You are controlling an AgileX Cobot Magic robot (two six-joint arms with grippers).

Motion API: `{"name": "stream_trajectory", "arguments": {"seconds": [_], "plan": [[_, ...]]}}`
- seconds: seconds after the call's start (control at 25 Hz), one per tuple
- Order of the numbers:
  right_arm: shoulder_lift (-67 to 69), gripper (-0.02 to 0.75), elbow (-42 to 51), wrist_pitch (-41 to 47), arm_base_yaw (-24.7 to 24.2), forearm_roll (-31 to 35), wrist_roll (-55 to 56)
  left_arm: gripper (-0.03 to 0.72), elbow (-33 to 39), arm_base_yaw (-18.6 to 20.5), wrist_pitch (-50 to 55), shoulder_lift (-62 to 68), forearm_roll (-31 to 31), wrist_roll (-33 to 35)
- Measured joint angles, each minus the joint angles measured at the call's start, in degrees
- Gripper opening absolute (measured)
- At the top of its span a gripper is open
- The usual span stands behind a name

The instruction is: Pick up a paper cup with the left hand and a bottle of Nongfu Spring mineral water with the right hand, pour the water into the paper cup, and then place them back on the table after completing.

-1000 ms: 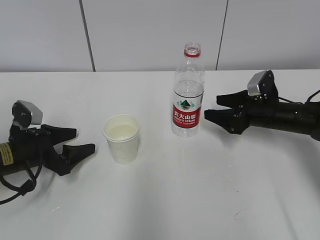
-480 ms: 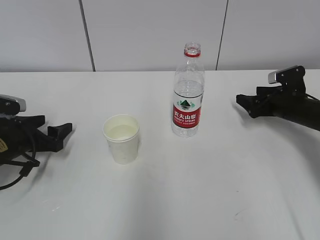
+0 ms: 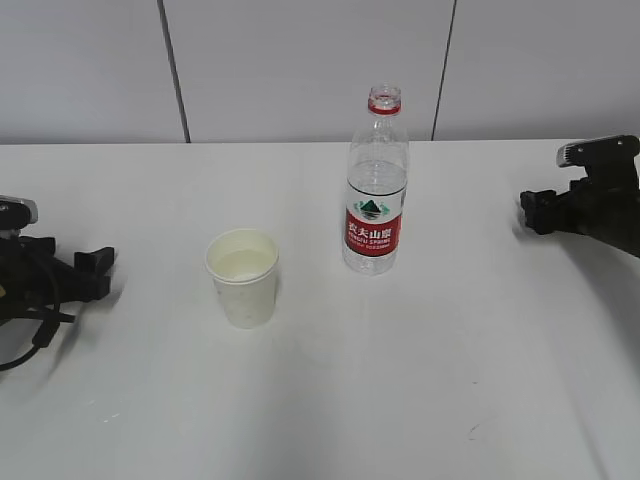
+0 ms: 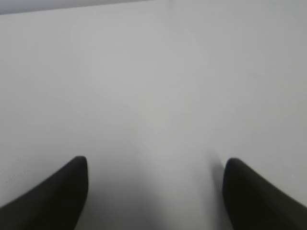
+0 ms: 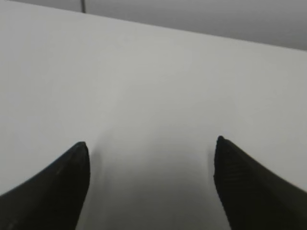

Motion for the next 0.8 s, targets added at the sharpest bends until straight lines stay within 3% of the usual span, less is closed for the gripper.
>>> {"name": "stream_trajectory", "arguments": {"seconds": [0.48,0.68,0.8], "plan": [[-4.7,0.595,-6.8,22.8,0.0,1.7,3.7,0.522,-4.6,-0.7,29.1,-12.6,-0.7,0.2],[-9.5,0.595,-12.2,38.0,0.3,1.8,5.3,0.521,-13.5,-3.7,50.4,-17.7,-3.9,0.2],[-12.0,0.595,-16.2,48.7,1.2,2.2,5.4,0.521,-22.6,-5.6,67.0,-19.0,-5.1,0.2]]}}
